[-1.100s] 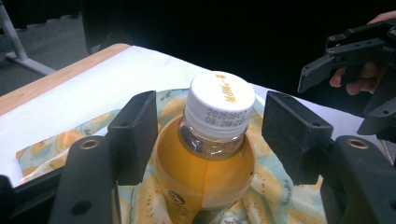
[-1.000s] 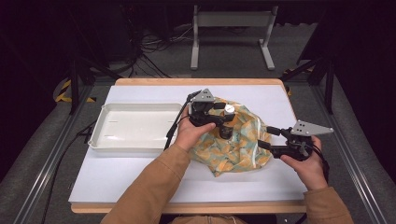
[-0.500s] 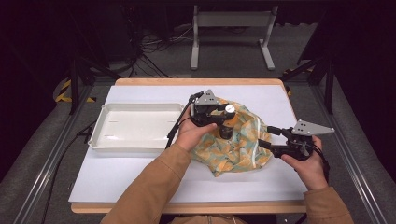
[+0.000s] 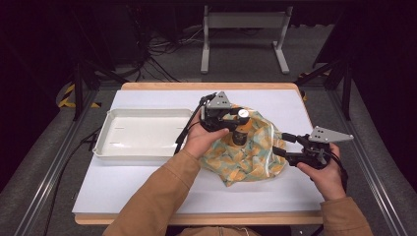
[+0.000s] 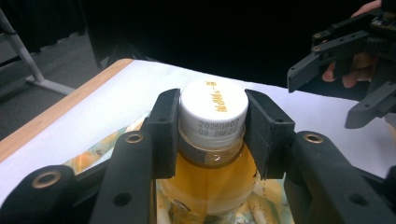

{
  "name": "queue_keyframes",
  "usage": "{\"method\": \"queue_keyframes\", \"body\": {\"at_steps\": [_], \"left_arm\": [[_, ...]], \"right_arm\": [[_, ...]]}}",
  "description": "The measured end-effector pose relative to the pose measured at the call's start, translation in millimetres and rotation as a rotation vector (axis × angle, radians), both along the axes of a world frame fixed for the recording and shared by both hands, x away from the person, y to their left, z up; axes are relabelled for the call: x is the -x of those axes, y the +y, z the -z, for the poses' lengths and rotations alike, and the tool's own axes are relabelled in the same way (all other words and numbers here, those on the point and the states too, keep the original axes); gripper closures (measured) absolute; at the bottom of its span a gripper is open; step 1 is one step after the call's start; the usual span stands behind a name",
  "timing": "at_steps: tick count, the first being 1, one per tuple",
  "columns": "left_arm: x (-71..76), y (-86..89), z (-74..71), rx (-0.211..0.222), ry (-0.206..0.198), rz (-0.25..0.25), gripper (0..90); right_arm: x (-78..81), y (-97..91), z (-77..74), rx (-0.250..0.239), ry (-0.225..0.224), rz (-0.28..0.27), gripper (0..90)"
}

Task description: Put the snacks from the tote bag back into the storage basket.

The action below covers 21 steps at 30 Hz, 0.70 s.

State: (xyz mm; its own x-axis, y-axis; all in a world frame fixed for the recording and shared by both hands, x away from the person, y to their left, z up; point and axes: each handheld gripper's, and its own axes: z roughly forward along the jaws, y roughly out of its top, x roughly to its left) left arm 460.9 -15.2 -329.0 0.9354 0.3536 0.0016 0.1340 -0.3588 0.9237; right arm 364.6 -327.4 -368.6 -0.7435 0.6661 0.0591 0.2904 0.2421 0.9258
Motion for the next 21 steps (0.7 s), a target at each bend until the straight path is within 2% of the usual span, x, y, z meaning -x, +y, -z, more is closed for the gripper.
{"method": "queue_keyframes", "body": {"at_steps": [12, 17, 21], "left_arm": [[11.0, -1.1, -23.4, 0.001, 0.020, 0.022, 58.2], [13.7, 0.5, -32.0, 0.001, 0.003, 0.020, 58.2], [19.0, 5.9, -42.9, 0.022, -0.009, 0.015, 58.2]], "right_arm": [[0.4, -1.5, -0.8, -0.016, 0.004, -0.003, 33.3], [1.0, -1.9, -1.9, -0.019, 0.000, -0.001, 33.3], [0.8, -2.3, -1.6, -0.015, 0.001, -0.001, 33.3]]}}
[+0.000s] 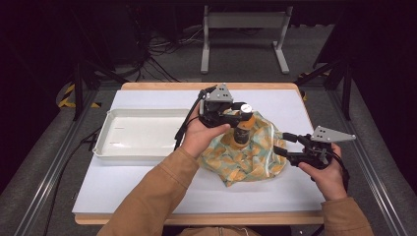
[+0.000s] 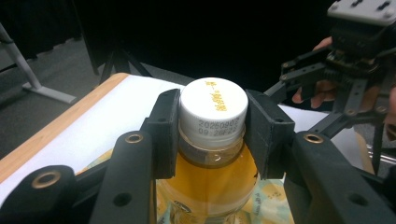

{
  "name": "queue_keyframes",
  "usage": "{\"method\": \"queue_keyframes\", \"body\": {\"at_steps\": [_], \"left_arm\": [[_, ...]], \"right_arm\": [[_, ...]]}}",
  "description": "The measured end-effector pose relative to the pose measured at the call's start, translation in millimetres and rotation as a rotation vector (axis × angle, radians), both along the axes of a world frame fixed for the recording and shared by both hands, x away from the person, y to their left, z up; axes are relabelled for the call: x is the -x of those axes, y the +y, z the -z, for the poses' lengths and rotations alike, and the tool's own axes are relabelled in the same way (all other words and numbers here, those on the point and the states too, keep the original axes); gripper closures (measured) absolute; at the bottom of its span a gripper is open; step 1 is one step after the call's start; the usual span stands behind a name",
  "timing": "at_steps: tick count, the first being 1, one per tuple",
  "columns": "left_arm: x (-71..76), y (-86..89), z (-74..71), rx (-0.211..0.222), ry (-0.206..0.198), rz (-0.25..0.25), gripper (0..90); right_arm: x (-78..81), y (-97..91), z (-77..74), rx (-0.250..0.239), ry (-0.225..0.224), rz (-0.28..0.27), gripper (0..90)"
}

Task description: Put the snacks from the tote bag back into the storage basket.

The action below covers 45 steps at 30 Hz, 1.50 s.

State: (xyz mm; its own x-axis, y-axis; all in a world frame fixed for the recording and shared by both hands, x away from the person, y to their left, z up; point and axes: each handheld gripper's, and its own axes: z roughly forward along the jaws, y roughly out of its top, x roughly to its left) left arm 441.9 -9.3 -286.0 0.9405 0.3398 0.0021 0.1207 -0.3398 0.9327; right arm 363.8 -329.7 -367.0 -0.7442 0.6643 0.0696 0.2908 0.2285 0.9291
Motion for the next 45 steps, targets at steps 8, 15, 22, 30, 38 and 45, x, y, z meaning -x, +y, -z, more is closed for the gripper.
{"method": "queue_keyframes", "body": {"at_steps": [8, 15, 22, 30, 38, 45], "left_arm": [[4.1, 10.4, -14.4, 0.044, -0.007, 0.000, 58.2], [4.5, 19.4, -19.6, 0.101, 0.005, -0.003, 58.2], [5.1, 26.7, -24.1, 0.105, -0.003, -0.010, 58.2], [7.1, 40.1, -27.5, 0.093, -0.006, -0.029, 58.2], [8.6, 63.7, -28.3, 0.087, -0.007, -0.057, 58.2], [7.8, 82.1, -29.9, 0.093, -0.008, -0.077, 58.2]], "right_arm": [[-0.8, 1.1, 1.8, 0.003, 0.005, -0.002, 33.3], [-1.7, 0.4, 3.2, 0.003, 0.009, 0.001, 33.3], [-2.0, 0.2, 3.6, 0.003, 0.011, 0.001, 33.3], [-1.9, 0.4, 3.9, 0.005, 0.010, 0.003, 33.2], [-1.6, 0.8, 3.2, 0.002, 0.008, 0.005, 33.1], [-0.4, 1.5, 1.8, -0.002, -0.001, 0.003, 33.1]]}}
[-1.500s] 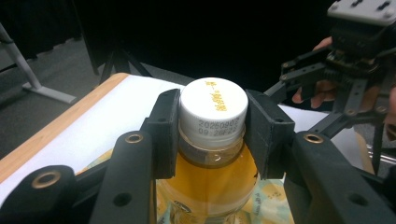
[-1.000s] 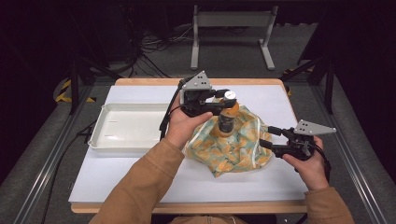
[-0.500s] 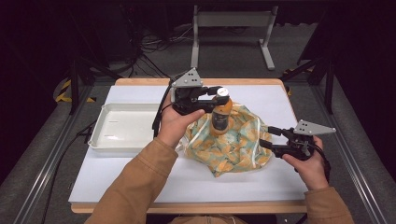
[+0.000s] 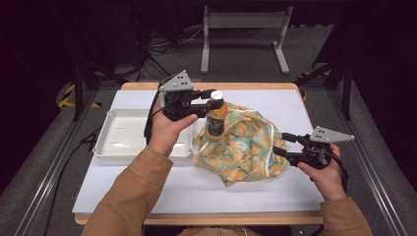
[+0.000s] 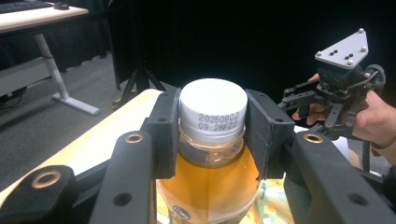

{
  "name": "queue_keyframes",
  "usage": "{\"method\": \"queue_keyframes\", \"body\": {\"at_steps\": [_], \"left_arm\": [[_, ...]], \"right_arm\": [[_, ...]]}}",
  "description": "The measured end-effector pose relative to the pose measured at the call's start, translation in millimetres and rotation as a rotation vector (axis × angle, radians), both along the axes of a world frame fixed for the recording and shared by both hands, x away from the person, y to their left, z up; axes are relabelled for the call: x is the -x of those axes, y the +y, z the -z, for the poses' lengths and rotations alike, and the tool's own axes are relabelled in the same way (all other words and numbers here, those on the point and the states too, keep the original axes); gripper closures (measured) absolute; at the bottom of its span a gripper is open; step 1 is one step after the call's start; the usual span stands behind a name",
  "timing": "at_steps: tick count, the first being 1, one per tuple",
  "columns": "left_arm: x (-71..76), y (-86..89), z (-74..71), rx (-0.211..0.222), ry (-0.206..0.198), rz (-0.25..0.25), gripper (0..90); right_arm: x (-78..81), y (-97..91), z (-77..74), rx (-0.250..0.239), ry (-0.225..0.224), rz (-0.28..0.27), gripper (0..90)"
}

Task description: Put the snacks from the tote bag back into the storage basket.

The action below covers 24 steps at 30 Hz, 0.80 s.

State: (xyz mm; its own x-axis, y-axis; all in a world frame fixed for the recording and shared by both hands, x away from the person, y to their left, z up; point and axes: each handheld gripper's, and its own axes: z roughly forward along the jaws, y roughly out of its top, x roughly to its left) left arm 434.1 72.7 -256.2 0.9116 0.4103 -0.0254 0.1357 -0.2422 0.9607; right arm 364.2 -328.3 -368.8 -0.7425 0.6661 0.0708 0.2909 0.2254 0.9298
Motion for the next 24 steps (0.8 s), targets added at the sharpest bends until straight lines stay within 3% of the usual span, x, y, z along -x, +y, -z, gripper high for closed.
{"method": "queue_keyframes", "body": {"at_steps": [7, 24], "left_arm": [[-1.3, 11.7, -0.6, 0.007, 0.002, -0.018, 58.2], [0.8, 65.8, -1.1, 0.033, 0.007, -0.108, 58.2]], "right_arm": [[-0.6, -0.6, 0.3, -0.003, 0.005, 0.000, 33.0], [-0.1, -1.9, -1.0, -0.003, -0.001, 0.005, 33.1]]}}
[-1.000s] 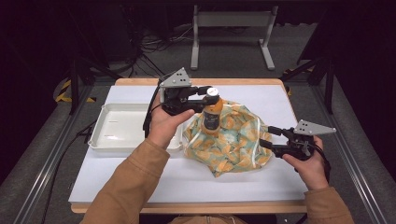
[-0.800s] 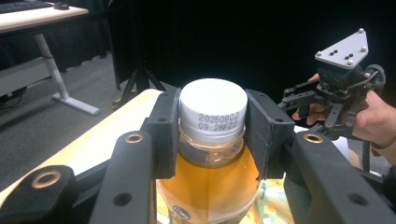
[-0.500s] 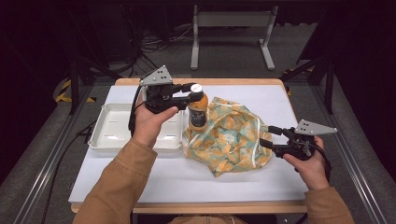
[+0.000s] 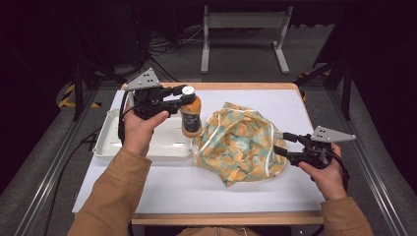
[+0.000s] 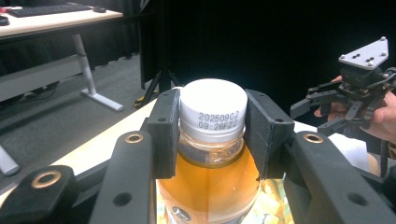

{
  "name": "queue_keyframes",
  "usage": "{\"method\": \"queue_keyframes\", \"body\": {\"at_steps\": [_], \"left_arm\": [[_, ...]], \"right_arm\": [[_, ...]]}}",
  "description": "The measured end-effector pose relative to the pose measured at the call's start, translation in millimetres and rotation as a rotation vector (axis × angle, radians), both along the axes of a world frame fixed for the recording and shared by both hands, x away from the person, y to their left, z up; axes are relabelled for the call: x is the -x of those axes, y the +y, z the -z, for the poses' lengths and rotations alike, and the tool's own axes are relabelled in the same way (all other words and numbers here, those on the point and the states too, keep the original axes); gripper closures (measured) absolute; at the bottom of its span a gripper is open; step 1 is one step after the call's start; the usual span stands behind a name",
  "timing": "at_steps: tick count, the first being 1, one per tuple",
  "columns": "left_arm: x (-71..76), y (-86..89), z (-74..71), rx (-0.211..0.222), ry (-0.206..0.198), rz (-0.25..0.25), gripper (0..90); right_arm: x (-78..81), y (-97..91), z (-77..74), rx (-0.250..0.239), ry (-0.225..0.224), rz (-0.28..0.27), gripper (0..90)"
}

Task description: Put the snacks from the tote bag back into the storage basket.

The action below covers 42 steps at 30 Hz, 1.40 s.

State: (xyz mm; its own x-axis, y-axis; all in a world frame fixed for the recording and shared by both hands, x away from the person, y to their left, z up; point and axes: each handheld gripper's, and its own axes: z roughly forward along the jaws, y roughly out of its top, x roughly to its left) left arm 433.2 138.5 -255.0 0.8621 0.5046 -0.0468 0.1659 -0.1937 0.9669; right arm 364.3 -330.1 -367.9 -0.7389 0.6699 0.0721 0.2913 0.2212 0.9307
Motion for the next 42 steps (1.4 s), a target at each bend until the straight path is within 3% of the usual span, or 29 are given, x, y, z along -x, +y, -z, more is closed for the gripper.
{"method": "queue_keyframes", "body": {"at_steps": [11, 16, 21, 29, 42], "left_arm": [[0.9, 19.6, 12.6, -0.036, 0.005, -0.070, 58.2], [-1.1, 28.3, 24.7, -0.016, 0.019, -0.085, 58.2], [-0.9, 29.9, 33.2, -0.024, 0.021, -0.099, 58.2], [-2.6, 32.6, 51.1, -0.014, 0.055, -0.113, 58.2], [-0.9, 33.5, 62.3, -0.068, 0.070, -0.110, 58.2]], "right_arm": [[0.0, 0.9, 0.5, 0.002, 0.003, -0.001, 33.0], [-0.2, 1.9, 1.2, 0.006, 0.004, -0.004, 33.0], [-0.2, 2.6, 1.6, 0.008, 0.007, -0.002, 33.0], [-0.8, 3.8, 2.8, 0.012, 0.011, -0.007, 32.9], [-0.9, 4.1, 3.2, 0.012, 0.011, -0.009, 32.8]]}}
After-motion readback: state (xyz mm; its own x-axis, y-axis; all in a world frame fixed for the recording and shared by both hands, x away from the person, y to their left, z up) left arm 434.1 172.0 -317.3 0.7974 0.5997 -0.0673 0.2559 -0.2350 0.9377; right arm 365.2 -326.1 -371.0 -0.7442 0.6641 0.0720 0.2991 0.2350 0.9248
